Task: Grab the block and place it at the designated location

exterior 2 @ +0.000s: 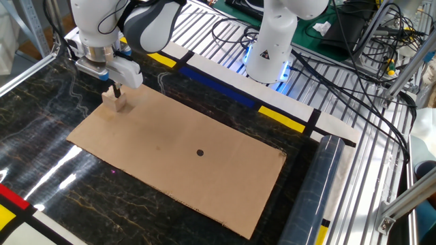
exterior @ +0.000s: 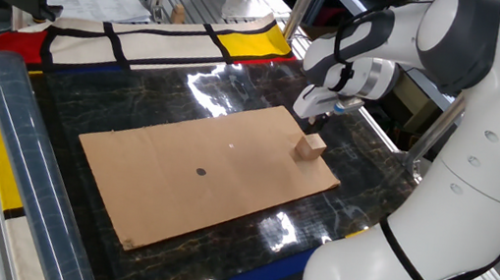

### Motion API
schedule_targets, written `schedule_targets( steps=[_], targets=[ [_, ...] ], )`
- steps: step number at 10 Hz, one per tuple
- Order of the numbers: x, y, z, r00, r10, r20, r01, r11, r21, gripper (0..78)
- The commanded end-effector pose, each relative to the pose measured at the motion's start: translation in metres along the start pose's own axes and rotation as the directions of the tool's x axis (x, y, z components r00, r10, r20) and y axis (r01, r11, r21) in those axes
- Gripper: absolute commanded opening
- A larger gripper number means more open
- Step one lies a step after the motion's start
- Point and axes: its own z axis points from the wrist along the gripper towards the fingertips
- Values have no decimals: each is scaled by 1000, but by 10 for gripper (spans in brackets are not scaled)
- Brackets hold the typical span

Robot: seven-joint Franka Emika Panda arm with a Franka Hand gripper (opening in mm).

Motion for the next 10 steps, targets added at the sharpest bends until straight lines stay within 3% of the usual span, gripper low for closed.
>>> schedule_targets(
  steps=[1,10],
  targets=[
    [-1,-2,-2,1000,6,3,-6,1000,3,775],
    [-2,0,0,1000,20,1,-20,1000,-2,775]
  ],
)
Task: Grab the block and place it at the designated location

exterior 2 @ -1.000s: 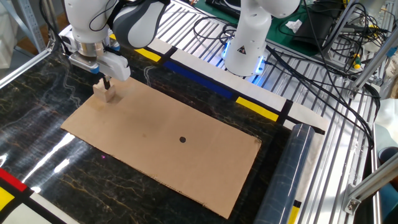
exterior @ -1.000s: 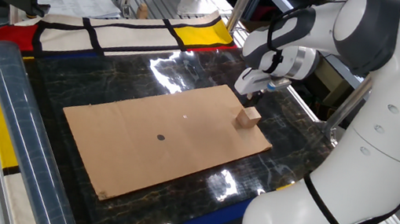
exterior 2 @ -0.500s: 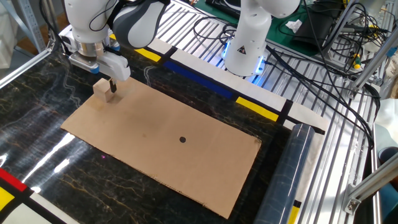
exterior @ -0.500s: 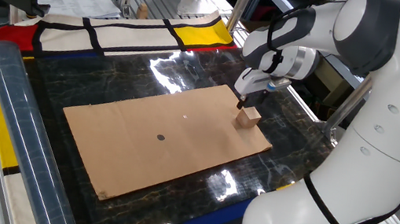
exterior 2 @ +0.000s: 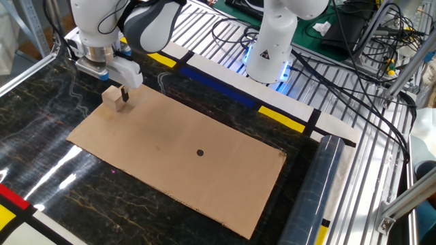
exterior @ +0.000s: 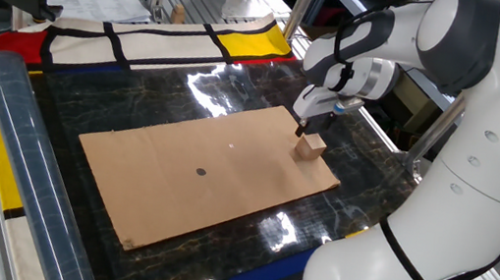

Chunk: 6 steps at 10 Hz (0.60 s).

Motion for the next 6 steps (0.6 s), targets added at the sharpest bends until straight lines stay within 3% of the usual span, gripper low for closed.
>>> schedule_targets(
  steps=[1,6],
  targets=[
    [-2,2,3,1000,19,0,-19,1000,-4,775],
    [-2,3,6,1000,23,1,-23,1000,-5,775]
  ],
)
